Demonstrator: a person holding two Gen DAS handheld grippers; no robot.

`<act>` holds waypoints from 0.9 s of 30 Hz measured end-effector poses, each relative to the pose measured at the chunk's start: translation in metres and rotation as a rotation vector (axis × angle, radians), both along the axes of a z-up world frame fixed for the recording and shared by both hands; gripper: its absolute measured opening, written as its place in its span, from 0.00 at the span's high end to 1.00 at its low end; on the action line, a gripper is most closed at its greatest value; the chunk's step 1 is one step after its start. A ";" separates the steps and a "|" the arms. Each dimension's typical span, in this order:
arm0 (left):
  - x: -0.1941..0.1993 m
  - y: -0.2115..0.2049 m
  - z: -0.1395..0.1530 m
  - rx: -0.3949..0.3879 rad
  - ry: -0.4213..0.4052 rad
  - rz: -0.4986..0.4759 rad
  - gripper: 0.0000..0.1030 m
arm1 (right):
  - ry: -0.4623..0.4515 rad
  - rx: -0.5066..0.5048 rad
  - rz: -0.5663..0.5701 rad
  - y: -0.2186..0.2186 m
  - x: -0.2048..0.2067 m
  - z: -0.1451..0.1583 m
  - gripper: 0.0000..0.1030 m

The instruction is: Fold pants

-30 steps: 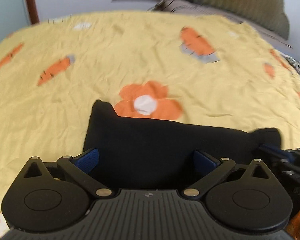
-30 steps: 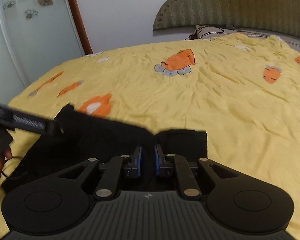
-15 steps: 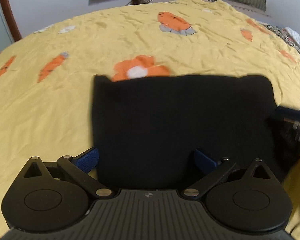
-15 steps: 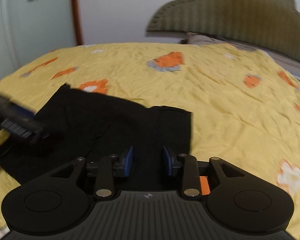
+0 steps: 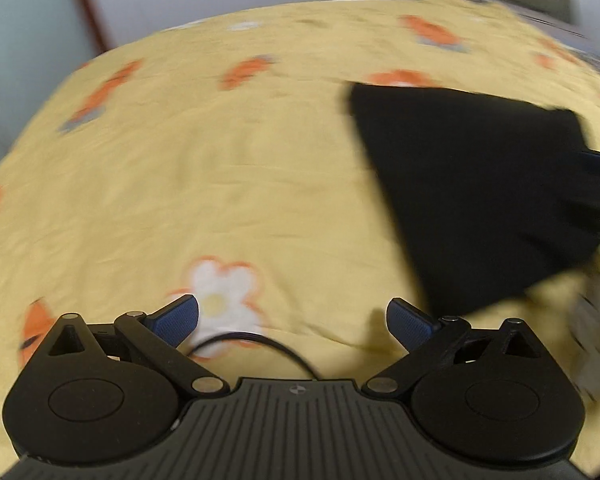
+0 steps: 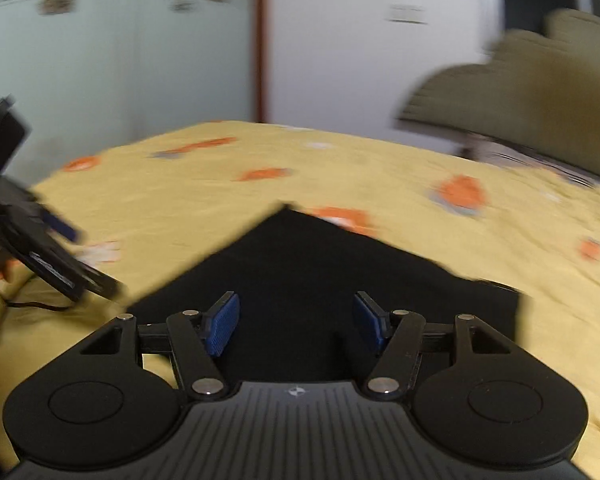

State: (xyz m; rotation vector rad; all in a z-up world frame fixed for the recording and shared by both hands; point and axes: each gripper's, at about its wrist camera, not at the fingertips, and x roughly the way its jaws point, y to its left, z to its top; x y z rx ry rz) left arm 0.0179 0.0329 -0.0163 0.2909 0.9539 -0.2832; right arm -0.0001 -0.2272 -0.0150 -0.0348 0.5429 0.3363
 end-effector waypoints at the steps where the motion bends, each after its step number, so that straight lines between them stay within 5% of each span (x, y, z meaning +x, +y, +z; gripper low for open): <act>1: -0.005 -0.006 0.000 0.002 -0.010 -0.039 0.02 | 0.011 -0.022 0.016 0.010 0.004 -0.004 0.40; 7: -0.049 -0.049 -0.010 0.165 -0.192 -0.281 0.02 | 0.012 -0.056 0.053 0.029 0.005 -0.007 0.40; 12: -0.043 -0.062 -0.022 0.179 -0.249 -0.277 0.09 | 0.044 -0.091 0.009 0.031 0.005 -0.015 0.37; 18: -0.011 -0.005 -0.020 -0.115 -0.040 -0.099 0.15 | 0.050 -0.054 -0.042 0.006 -0.006 -0.016 0.28; 20: -0.011 0.003 -0.009 -0.194 -0.003 -0.113 0.17 | 0.051 0.048 -0.090 -0.024 -0.007 -0.012 0.28; 25: 0.013 0.000 -0.001 -0.353 0.023 -0.110 0.02 | 0.169 0.373 -0.323 -0.135 0.013 -0.030 0.26; 27: 0.036 -0.003 -0.014 -0.433 0.109 -0.096 0.03 | 0.236 0.532 -0.364 -0.176 0.021 -0.049 0.26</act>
